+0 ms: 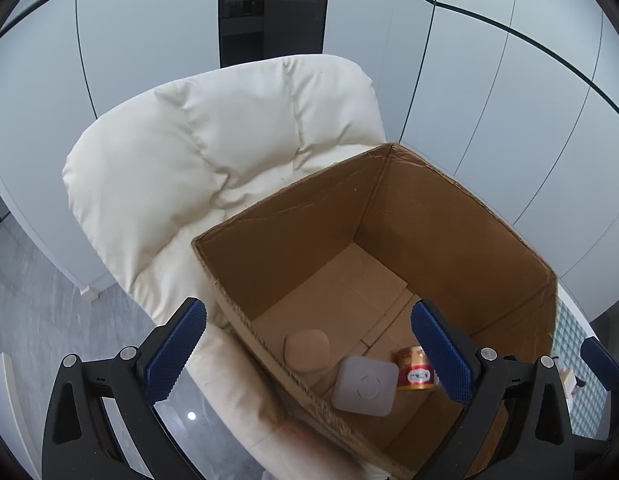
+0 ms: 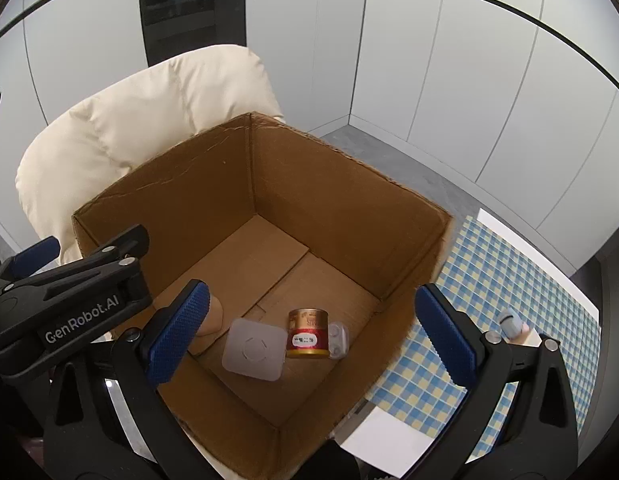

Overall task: Organize objects
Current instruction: 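Withdraw both open tools from the box back toward the table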

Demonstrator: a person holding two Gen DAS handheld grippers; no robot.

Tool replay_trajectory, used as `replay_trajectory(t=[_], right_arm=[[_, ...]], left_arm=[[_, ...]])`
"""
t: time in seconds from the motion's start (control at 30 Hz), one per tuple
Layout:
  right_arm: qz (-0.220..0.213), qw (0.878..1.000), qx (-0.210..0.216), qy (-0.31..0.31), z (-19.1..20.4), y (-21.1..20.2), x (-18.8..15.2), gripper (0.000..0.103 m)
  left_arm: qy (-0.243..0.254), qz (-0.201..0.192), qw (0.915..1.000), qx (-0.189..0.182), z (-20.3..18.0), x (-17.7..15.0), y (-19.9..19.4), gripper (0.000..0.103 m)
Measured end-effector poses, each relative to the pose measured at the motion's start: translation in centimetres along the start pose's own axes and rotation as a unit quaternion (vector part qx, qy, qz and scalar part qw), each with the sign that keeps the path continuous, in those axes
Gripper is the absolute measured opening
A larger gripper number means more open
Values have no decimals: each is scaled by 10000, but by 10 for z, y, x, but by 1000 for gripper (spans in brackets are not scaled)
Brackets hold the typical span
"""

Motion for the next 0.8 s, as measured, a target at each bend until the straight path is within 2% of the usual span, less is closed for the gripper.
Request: replay_trajectory(t=[0.43,0.8], right_arm=[[-48,9998,-130,159,-14,-49,-18,103],[-65,9995,-55,314,-27,-96,-44,103]], left_arm=[[95,-111,9998,-138,-2,-24,-51,102],[122,-244,9996,-60,11,-40,-94,102]])
Point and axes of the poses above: each gripper's, at about its wrist camera, not at the fingertips, and y roughly the way its jaws point, z to its left, x to its top, the point moved 3 cm from there along y, roughly the way its jaws point, and after that the axes turned 4 degrees about y, right-handed, at the moved point
